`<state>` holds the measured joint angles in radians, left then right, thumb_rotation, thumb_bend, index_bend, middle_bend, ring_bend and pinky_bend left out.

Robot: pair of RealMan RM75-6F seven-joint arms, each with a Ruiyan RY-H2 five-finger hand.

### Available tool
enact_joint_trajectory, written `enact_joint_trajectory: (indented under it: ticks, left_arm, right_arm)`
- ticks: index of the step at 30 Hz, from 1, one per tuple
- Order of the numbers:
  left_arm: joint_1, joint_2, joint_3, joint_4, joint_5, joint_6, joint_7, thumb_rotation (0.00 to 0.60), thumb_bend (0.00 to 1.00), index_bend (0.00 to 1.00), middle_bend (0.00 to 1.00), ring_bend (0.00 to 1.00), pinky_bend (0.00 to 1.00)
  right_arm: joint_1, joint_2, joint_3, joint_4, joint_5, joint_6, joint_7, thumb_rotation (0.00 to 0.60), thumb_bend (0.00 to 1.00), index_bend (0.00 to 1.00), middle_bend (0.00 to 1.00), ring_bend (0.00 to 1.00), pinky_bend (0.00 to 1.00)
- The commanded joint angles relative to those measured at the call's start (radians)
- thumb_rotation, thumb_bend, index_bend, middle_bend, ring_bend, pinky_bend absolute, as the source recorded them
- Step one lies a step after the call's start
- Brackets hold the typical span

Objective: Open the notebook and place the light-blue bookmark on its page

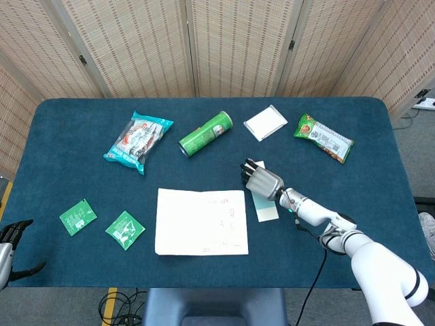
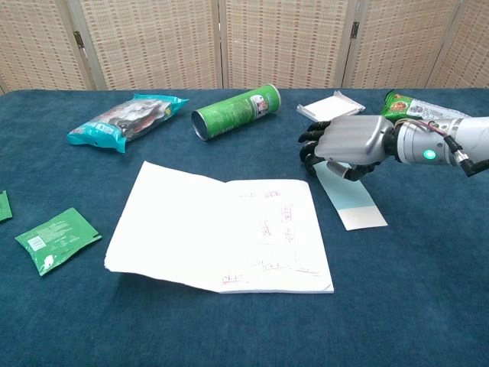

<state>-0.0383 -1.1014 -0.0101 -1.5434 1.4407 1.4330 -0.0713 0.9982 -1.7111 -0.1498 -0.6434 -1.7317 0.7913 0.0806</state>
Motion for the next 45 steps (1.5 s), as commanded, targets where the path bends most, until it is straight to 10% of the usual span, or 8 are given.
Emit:
enact_joint_trajectory:
  ticks: [1,24,33,45]
  left_arm:
    - [0.000,-0.002,0.000,0.002,0.001,0.001,-0.002,0.600,0.15,0.16,0.18,0.15,0.23]
    - [-0.003,-0.010,-0.001,0.020,0.006,-0.006,-0.021,0.600,0.15,0.16,0.18,0.15,0.23]
    - [-0.006,-0.004,-0.002,0.001,0.012,-0.001,-0.007,0.600,0.15,0.16,0.18,0.15,0.23]
    - [-0.003,0.002,0.001,-0.018,0.009,-0.001,0.008,0.600,0.15,0.16,0.18,0.15,0.23]
  right_arm:
    - [-0.005,0.004,0.002,0.001,0.005,-0.001,-0.007,0.600,0.80,0.36,0.19,0.00,0.06]
    - [-0.100,0.205,-0.016,-0.202,0.043,0.020,-0.134,0.600,0.80,0.36,0.19,0.00,0.06]
    - [-0.119,0.265,-0.012,-0.299,-0.023,0.177,-0.071,0.600,0.04,0.36,0.18,0.00,0.06]
    - [-0.100,0.258,-0.121,-0.165,-0.209,0.285,0.007,0.600,0.00,0.33,0.16,0.00,0.06]
